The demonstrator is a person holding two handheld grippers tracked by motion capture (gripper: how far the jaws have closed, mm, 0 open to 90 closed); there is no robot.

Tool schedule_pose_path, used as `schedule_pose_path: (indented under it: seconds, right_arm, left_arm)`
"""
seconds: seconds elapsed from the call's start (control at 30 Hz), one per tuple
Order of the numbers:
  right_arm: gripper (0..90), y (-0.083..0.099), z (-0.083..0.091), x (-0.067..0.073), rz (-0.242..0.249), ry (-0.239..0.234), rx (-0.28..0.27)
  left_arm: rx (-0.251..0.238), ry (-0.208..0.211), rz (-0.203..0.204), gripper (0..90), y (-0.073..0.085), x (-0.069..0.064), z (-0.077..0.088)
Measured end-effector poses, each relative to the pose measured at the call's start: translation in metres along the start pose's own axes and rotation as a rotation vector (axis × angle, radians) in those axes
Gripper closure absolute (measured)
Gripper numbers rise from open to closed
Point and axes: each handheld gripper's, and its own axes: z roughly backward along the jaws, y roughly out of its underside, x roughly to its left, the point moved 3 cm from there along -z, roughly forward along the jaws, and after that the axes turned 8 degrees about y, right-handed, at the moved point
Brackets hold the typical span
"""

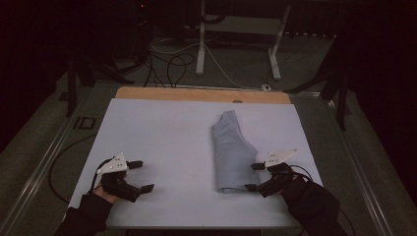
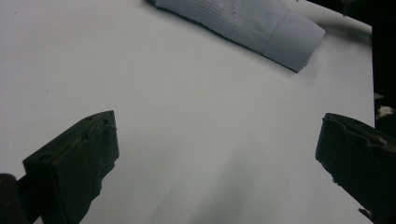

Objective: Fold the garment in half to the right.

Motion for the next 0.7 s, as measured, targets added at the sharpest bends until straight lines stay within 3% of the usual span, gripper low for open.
schedule_pose_path:
  seconds: [0.1,0.3,0.57,0.7]
  right_arm:
    - [9.3,-0.005,-0.001,-0.005,-0.02,0.054,-0.067]
    - [9.0,-0.004,-0.002,-0.014,-0.066,0.108,-0.137]
    - [8.9,0.005,-0.001,-0.02,-0.082,0.17,-0.126]
    - [8.9,0.009,0.001,-0.023,-0.117,0.193,-0.129]
  left_arm:
    - [-0.005,-0.001,0.001,0.6,0.0,0.0,0.001]
    - [-0.003,-0.002,-0.001,0.6,0.0,0.0,0.001]
    - [-0.006,-0.004,0.001,0.6,0.0,0.0,0.001]
    - [-0.005,-0.005,-0.003,0.6,0.001,0.0,0.002]
